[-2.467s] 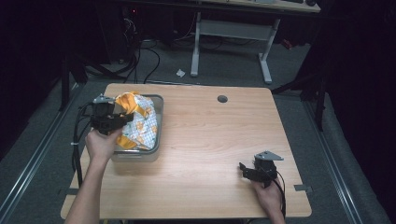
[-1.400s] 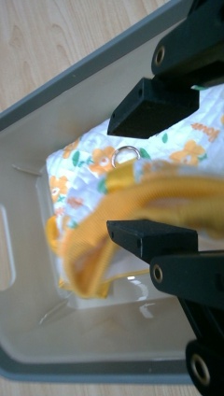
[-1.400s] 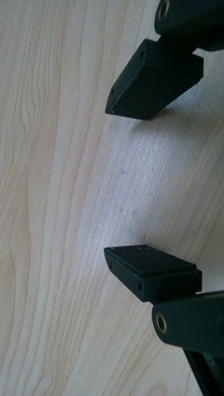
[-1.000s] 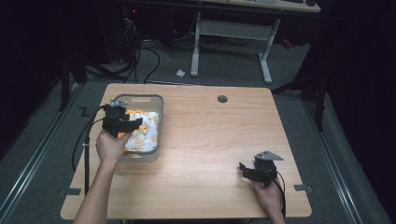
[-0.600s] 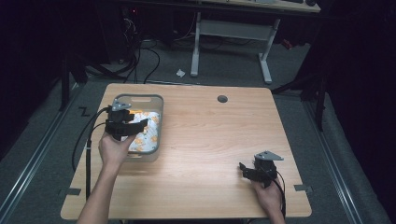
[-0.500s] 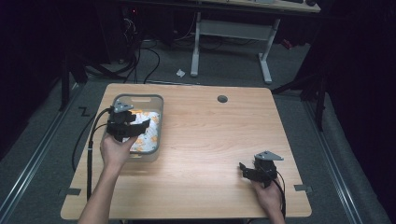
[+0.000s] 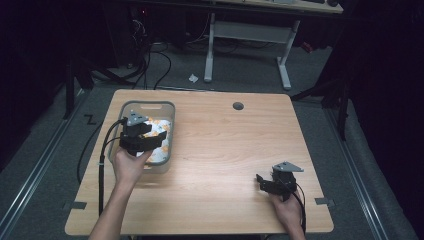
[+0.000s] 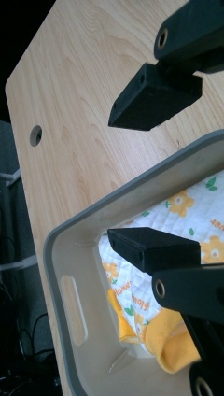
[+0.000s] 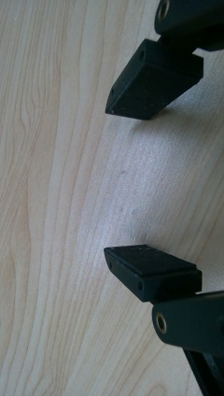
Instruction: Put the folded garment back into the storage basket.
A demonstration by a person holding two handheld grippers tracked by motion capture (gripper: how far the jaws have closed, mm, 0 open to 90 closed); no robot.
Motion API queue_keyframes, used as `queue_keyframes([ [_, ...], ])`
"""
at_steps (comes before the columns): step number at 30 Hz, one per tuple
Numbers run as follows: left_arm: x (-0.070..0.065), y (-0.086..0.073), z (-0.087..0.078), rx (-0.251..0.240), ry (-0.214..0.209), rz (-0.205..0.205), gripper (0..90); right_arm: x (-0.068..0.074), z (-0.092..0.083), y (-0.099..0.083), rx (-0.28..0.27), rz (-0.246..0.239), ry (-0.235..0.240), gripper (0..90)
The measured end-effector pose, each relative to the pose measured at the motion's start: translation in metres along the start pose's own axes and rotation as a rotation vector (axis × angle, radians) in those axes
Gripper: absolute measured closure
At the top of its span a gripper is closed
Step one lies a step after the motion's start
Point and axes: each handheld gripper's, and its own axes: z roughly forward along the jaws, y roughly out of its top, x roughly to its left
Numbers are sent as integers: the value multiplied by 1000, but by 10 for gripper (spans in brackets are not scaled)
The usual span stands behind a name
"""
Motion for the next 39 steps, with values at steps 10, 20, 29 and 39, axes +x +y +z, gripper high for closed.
queue_keyframes([
  [10, -11, -2, 0, -7, -29, 9, 397, 0, 0, 0, 0, 0, 0, 268],
  [20, -19, -4, -3, -14, -55, 14, 397, 0, 0, 0, 0, -1, 0, 268],
  [29, -28, -7, -3, -20, -78, 15, 398, 0, 0, 0, 0, 0, 0, 268],
  [39, -37, -14, -5, -28, -94, 17, 401, 0, 0, 0, 0, 0, 0, 268],
])
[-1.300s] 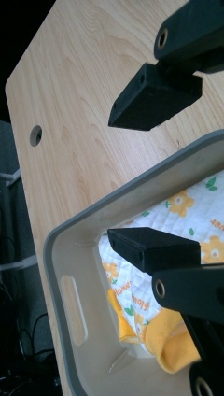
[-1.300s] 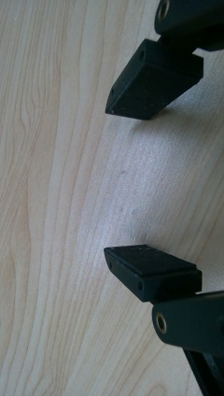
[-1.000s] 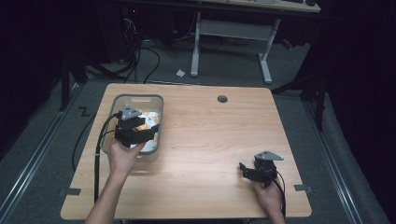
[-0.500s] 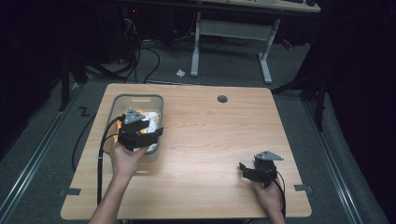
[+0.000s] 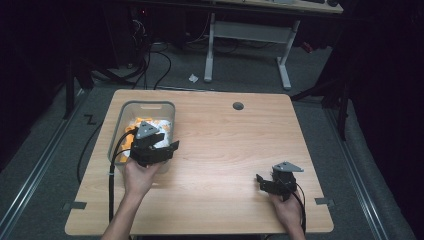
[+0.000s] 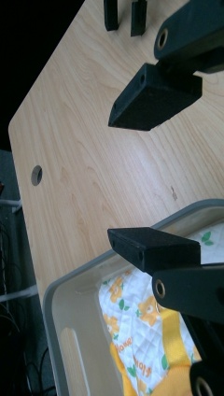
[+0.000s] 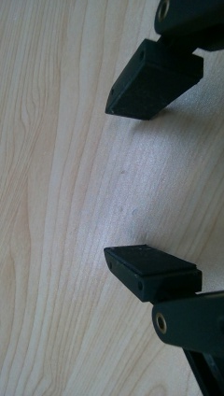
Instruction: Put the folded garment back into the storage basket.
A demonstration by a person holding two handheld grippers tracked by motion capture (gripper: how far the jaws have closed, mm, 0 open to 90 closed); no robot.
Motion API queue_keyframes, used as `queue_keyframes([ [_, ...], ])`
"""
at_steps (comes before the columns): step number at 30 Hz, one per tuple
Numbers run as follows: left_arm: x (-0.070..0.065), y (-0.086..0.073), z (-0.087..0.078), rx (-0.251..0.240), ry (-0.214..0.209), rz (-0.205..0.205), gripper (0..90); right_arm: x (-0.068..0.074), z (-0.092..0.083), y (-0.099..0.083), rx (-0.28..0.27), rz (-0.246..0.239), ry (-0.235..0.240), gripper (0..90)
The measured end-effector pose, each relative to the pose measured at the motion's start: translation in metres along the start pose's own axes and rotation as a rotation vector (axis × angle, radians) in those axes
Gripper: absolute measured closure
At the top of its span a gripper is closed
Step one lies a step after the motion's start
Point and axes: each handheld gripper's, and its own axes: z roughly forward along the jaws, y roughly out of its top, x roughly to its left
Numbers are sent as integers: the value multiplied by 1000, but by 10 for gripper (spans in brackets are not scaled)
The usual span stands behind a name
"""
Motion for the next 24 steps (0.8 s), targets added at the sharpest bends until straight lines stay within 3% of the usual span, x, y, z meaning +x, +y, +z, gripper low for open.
queue_keyframes([
  [24, -20, -14, 9, 7, -50, 6, 401, 0, 0, 0, 0, 0, 0, 268],
])
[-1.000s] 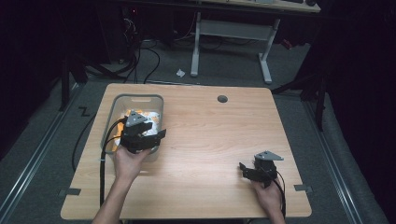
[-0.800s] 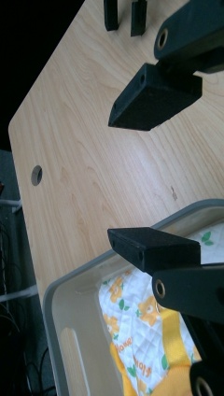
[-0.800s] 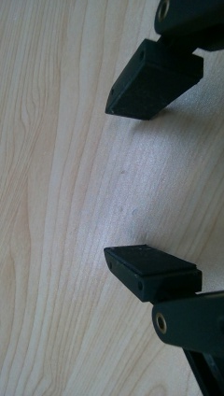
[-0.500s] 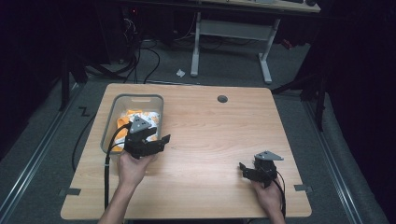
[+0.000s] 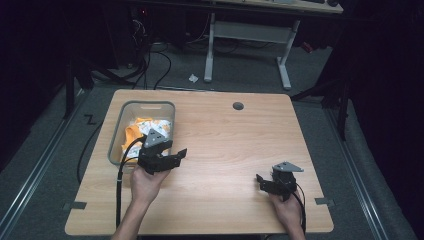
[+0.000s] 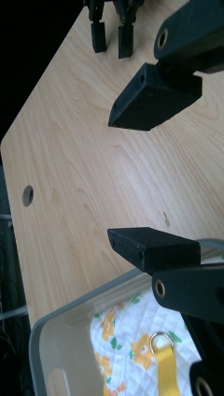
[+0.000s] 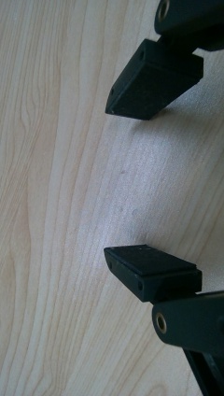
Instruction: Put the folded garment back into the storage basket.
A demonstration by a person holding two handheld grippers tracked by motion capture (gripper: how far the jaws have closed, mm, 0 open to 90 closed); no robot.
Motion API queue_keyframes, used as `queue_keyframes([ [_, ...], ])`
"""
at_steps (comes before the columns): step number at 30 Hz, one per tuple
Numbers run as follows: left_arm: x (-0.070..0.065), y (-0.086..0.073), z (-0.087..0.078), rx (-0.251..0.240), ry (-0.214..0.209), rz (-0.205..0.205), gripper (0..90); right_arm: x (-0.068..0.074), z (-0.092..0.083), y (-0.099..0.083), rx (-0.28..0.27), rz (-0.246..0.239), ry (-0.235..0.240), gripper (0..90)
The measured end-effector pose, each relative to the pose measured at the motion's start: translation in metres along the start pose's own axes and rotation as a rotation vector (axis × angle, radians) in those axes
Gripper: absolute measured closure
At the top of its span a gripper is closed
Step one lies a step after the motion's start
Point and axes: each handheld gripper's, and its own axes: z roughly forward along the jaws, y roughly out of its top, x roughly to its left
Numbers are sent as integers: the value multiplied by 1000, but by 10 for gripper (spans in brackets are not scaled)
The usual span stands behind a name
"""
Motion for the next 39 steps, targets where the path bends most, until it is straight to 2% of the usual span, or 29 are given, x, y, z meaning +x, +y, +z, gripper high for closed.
queue_keyframes([
  [21, -20, -16, 26, 45, -58, 13, 399, 0, 0, 0, 0, 0, 0, 268],
  [24, -21, -16, 29, 37, -66, -2, 398, 0, 0, 0, 0, 0, 0, 268],
  [30, -26, -17, 36, 45, -71, 3, 399, 0, 0, 0, 0, 0, 0, 268],
  [39, -33, -28, 52, 76, -78, 2, 401, 0, 0, 0, 0, 0, 0, 268],
])
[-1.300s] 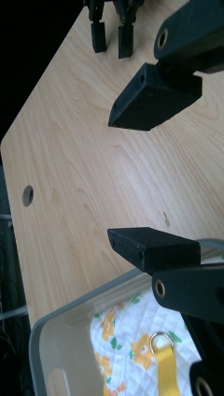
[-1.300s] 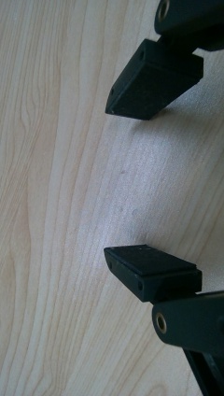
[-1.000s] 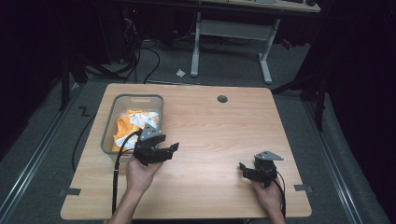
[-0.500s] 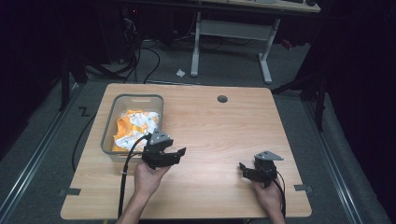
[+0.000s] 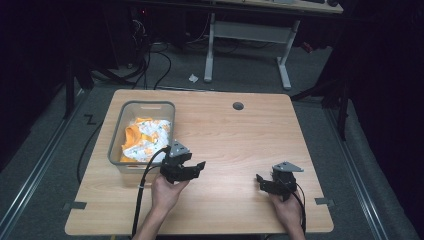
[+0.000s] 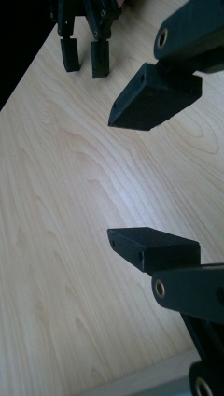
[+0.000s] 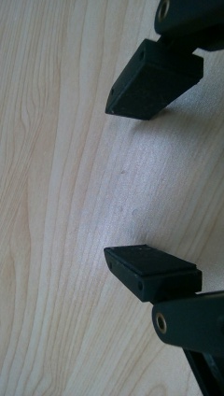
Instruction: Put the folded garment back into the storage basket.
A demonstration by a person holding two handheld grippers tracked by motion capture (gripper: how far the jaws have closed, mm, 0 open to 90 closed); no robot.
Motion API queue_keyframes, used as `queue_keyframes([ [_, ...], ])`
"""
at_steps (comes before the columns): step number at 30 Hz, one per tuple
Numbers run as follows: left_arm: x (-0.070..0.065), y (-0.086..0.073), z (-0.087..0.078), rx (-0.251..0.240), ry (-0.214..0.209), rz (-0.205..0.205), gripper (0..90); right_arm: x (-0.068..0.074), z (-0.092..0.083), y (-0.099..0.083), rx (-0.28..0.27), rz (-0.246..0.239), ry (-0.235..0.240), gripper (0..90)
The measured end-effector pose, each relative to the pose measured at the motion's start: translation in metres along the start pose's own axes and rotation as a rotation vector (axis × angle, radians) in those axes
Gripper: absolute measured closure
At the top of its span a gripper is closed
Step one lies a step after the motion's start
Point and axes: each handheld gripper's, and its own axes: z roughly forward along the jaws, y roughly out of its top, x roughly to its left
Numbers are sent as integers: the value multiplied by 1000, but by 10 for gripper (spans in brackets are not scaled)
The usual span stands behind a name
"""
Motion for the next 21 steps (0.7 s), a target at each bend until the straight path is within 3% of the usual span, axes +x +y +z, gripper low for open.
queue_keyframes([
  [8, -4, -18, 19, 49, 12, -3, 402, 0, 0, 0, 0, 1, 0, 268],
  [13, -5, -32, 37, 117, 69, 44, 399, 0, 0, 0, 0, 1, 0, 268],
  [21, -1, -49, 52, 148, 157, 55, 394, 0, 0, 0, 0, 1, 0, 268],
])
